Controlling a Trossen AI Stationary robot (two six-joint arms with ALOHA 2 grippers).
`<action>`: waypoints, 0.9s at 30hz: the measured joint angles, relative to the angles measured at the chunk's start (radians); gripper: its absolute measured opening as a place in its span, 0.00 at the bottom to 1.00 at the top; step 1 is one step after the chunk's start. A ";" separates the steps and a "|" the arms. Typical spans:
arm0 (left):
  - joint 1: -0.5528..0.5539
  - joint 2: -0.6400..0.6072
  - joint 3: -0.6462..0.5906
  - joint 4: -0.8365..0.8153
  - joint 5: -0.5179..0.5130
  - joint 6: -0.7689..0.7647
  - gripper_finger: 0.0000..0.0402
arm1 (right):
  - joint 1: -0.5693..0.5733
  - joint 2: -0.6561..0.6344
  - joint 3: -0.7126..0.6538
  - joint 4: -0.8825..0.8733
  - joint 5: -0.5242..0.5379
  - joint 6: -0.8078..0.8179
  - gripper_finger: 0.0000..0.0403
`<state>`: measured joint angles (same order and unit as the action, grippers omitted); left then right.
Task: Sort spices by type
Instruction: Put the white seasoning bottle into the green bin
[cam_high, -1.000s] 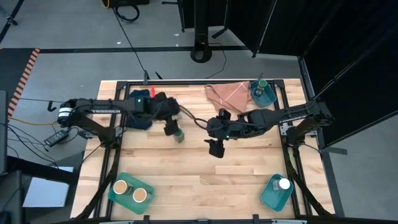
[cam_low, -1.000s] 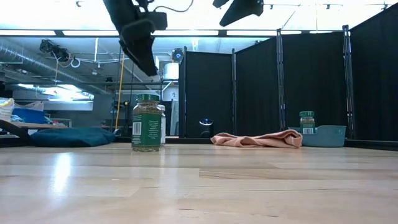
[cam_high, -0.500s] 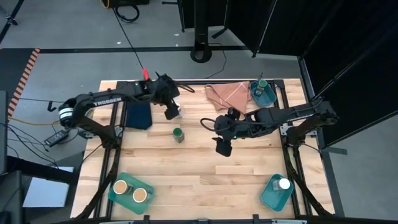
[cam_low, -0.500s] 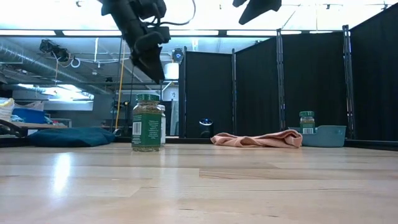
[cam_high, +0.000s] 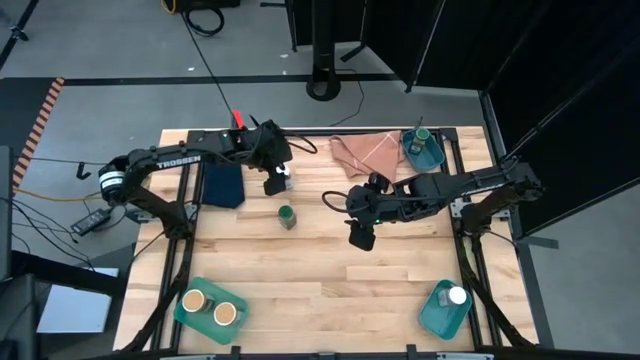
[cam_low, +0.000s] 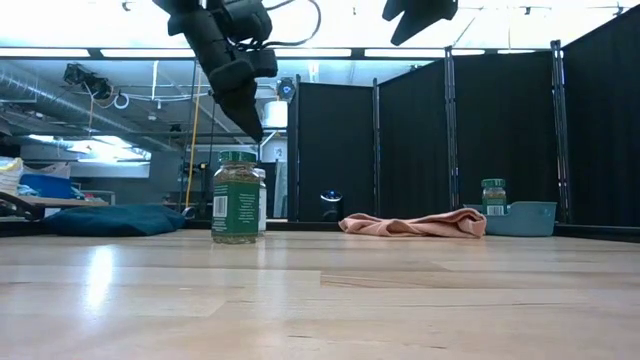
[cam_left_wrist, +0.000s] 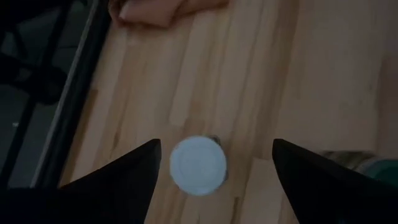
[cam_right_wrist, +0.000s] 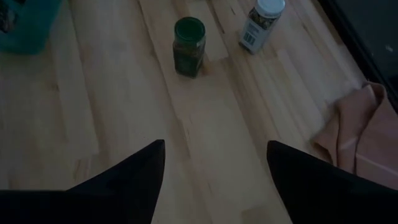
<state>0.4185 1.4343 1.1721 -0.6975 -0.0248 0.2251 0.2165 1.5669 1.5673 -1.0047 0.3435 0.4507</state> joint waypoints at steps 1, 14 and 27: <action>0.001 0.001 0.000 0.010 0.000 0.003 0.78 | 0.000 0.000 0.000 -0.002 0.000 0.000 0.72; 0.026 0.070 0.000 0.016 -0.007 0.007 0.78 | 0.000 0.000 0.000 -0.009 0.004 -0.004 0.71; 0.027 0.098 0.000 0.000 -0.085 0.008 0.78 | 0.000 0.000 0.000 -0.016 0.003 0.002 0.70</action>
<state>0.4454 1.5326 1.1721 -0.6979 -0.1093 0.2333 0.2169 1.5673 1.5673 -1.0210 0.3470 0.4530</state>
